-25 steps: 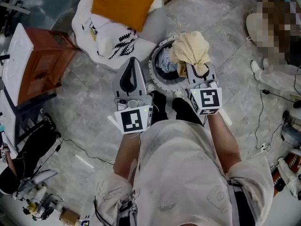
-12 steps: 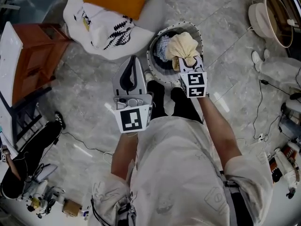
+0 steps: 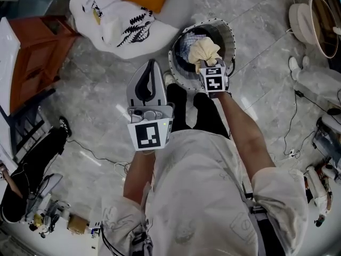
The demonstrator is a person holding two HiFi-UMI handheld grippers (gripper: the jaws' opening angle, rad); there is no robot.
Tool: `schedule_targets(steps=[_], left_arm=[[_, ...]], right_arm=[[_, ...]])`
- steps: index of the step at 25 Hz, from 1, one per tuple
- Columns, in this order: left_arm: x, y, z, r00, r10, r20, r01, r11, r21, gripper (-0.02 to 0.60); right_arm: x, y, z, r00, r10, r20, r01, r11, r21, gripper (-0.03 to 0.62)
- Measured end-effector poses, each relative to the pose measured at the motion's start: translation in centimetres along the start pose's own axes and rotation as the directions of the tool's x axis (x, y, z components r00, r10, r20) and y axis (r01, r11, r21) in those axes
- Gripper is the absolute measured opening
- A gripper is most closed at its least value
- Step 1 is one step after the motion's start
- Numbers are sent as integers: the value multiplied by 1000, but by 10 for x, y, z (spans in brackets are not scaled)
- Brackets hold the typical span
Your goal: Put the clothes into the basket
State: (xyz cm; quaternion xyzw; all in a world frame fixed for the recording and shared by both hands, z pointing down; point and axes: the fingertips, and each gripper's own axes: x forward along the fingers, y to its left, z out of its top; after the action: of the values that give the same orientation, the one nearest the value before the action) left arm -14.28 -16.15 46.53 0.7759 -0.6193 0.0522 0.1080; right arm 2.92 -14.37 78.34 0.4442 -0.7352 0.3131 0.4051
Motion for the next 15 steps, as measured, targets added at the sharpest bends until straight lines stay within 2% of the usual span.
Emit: schedule_targets(steps=[6, 15], left_arm=[[3, 6, -6, 1000, 10, -17, -11, 1000, -6, 3], [4, 6, -11, 1000, 7, -30, -8, 1000, -22, 3]], right_arm=[[27, -10, -29, 990, -24, -138, 28, 999, 28, 49], [32, -9, -40, 983, -15, -185, 27, 998, 63, 55]])
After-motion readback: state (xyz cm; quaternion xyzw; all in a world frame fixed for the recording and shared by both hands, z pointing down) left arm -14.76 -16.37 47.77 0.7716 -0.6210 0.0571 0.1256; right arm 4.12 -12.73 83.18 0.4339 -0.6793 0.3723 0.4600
